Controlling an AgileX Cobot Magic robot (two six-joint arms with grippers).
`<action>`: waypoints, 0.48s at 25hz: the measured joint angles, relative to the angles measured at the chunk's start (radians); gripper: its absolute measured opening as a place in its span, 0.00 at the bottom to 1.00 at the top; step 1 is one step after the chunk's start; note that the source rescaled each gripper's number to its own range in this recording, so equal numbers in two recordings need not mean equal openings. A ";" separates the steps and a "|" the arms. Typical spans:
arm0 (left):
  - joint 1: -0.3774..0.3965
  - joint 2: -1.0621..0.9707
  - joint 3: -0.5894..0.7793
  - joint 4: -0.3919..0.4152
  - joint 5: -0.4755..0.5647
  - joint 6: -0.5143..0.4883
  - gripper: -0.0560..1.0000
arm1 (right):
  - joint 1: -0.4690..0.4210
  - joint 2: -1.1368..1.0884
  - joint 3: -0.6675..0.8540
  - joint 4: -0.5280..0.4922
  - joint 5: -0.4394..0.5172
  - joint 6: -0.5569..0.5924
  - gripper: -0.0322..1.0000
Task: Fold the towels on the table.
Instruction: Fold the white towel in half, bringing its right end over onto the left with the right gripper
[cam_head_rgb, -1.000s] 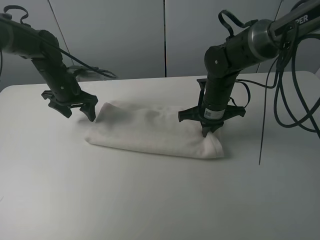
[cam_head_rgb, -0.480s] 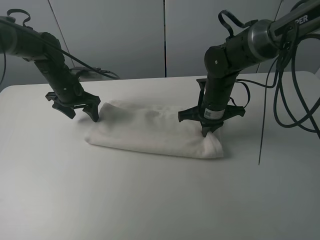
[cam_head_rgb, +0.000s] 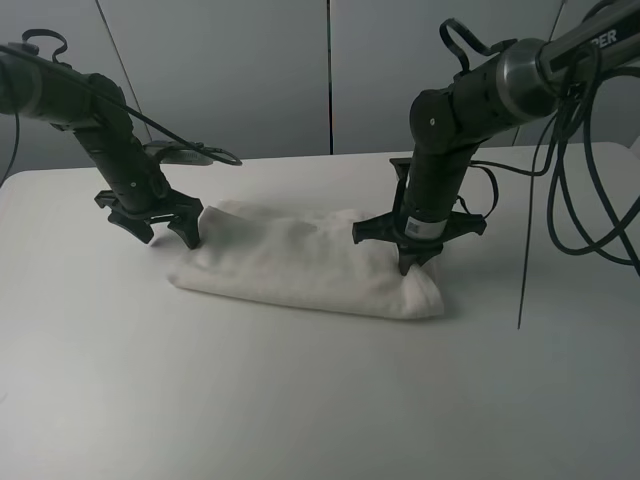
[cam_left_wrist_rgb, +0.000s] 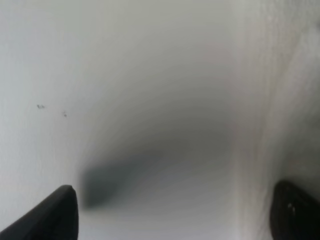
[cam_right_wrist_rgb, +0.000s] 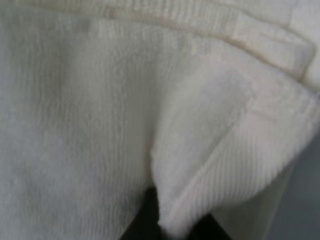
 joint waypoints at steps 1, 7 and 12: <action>0.000 0.000 0.000 0.000 0.000 0.000 0.99 | 0.000 -0.006 0.000 0.016 0.000 -0.013 0.03; 0.000 0.000 0.000 0.000 -0.005 0.002 0.99 | 0.000 -0.097 0.000 0.094 -0.010 -0.061 0.03; 0.000 0.000 0.000 0.002 -0.006 0.002 0.99 | 0.000 -0.151 0.000 0.245 -0.012 -0.154 0.03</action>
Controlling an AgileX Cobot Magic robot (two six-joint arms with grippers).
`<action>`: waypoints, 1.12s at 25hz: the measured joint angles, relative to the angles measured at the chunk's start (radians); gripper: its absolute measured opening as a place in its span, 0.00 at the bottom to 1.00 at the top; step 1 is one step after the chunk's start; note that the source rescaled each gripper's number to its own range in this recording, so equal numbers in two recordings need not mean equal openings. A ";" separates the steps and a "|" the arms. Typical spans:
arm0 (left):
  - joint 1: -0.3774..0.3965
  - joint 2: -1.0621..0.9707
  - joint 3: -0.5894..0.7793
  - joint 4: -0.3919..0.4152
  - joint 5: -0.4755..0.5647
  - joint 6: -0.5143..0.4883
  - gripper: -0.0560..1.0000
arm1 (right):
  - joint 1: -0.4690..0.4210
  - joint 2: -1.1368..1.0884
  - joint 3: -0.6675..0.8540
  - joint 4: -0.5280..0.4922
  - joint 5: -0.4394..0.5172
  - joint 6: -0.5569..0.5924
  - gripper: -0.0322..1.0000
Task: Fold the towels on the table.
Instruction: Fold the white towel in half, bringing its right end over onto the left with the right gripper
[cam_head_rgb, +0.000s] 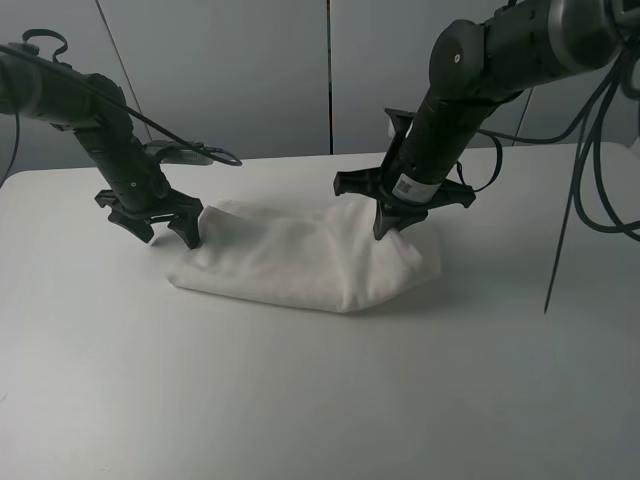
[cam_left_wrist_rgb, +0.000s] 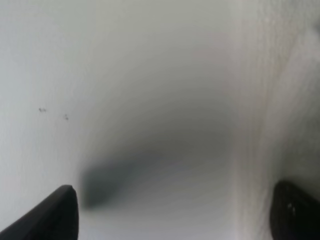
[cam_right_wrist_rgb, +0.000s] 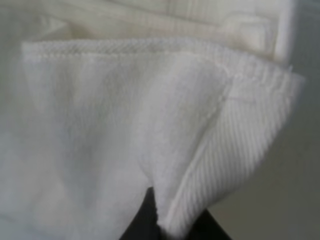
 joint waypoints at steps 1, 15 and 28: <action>0.000 0.000 0.000 0.000 0.000 0.000 0.99 | 0.000 -0.004 0.000 0.060 0.000 -0.047 0.03; 0.000 0.000 0.000 0.002 0.000 0.000 1.00 | 0.000 -0.004 0.000 0.664 0.006 -0.459 0.03; 0.000 0.000 0.000 0.002 0.000 0.000 1.00 | 0.000 -0.004 0.000 0.994 0.003 -0.702 0.03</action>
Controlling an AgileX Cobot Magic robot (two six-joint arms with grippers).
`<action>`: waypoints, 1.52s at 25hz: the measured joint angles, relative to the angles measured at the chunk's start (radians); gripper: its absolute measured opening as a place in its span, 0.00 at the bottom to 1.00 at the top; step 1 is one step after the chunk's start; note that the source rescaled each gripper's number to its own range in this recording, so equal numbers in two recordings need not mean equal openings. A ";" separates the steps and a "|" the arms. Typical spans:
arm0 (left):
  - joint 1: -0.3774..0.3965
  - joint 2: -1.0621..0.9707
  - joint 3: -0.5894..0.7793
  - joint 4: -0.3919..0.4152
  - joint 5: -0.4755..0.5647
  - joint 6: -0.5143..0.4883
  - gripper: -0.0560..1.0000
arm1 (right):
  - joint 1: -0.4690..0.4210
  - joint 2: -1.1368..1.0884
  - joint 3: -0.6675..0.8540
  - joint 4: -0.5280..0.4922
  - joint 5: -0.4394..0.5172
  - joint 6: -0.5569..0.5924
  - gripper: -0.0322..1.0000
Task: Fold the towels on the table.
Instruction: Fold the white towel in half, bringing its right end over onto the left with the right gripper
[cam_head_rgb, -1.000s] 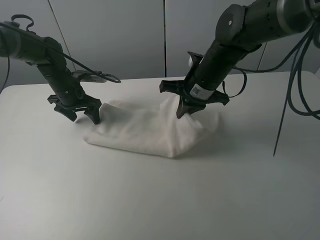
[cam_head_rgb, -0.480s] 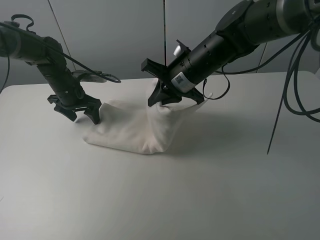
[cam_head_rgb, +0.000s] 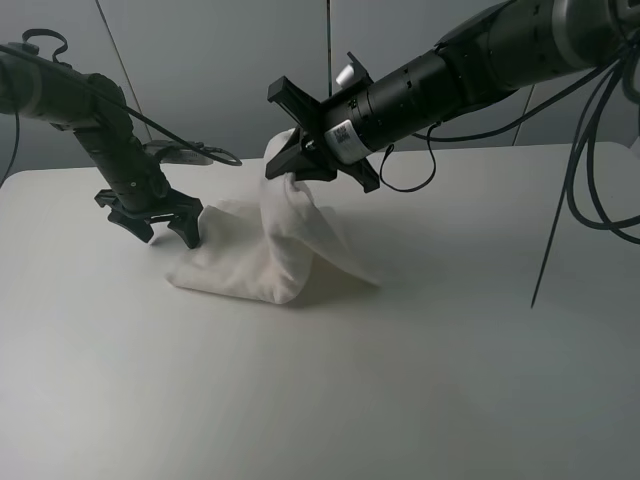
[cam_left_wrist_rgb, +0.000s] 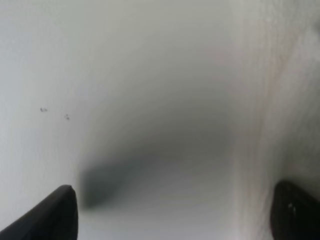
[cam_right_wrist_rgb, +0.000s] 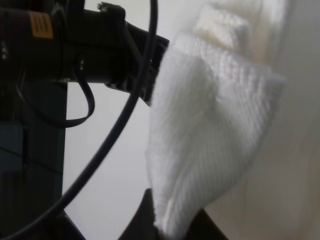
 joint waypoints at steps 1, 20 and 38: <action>0.000 0.000 0.000 0.000 0.000 0.000 1.00 | 0.000 0.000 0.000 0.007 0.002 -0.009 0.03; 0.000 0.000 0.000 -0.002 0.000 0.000 1.00 | 0.046 0.000 0.000 0.146 -0.026 -0.189 0.03; 0.000 0.000 0.000 -0.005 0.000 0.000 1.00 | 0.083 0.054 -0.032 0.312 -0.113 -0.348 0.03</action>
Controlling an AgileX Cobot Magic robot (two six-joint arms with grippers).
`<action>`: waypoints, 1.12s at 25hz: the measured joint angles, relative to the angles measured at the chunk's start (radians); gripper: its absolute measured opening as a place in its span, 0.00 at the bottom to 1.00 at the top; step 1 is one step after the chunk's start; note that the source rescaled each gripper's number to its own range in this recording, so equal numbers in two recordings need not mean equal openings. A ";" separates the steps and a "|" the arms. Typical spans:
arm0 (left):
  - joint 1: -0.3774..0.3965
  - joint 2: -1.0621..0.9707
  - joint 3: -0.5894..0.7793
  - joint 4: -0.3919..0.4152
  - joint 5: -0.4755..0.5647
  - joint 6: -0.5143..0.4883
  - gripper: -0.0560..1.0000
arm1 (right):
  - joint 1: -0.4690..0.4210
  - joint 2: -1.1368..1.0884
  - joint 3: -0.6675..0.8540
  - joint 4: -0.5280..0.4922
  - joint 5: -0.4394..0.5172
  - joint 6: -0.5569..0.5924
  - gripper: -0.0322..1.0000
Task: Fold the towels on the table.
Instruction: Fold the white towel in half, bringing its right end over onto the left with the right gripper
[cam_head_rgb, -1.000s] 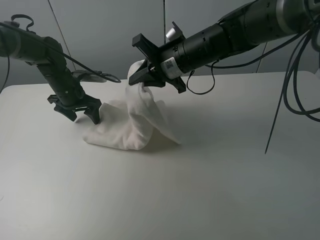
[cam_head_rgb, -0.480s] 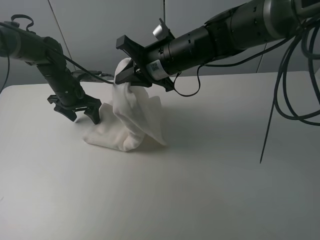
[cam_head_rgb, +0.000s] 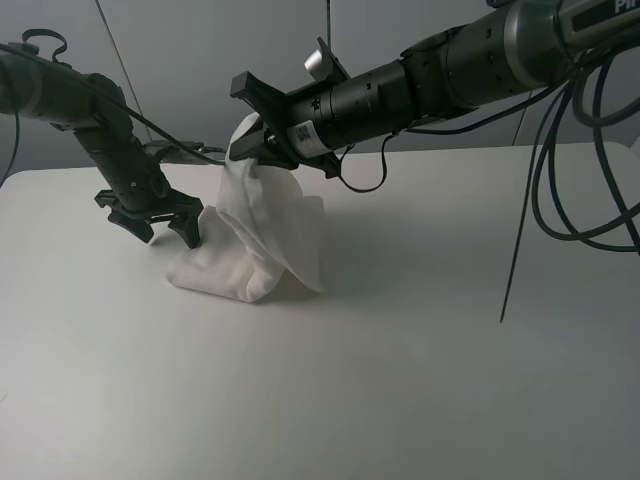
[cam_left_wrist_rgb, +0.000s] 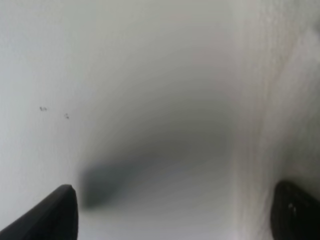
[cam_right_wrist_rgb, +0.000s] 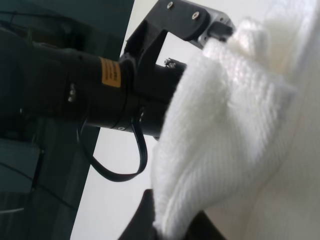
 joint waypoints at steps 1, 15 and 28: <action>0.000 0.000 0.000 0.000 0.000 0.000 1.00 | 0.007 0.004 -0.002 0.006 -0.002 -0.007 0.03; 0.000 0.000 0.000 -0.012 0.002 0.000 1.00 | 0.040 0.111 -0.102 0.011 0.043 0.000 0.03; 0.000 0.000 0.000 -0.042 0.008 0.001 1.00 | 0.042 0.113 -0.112 0.067 0.077 -0.066 0.97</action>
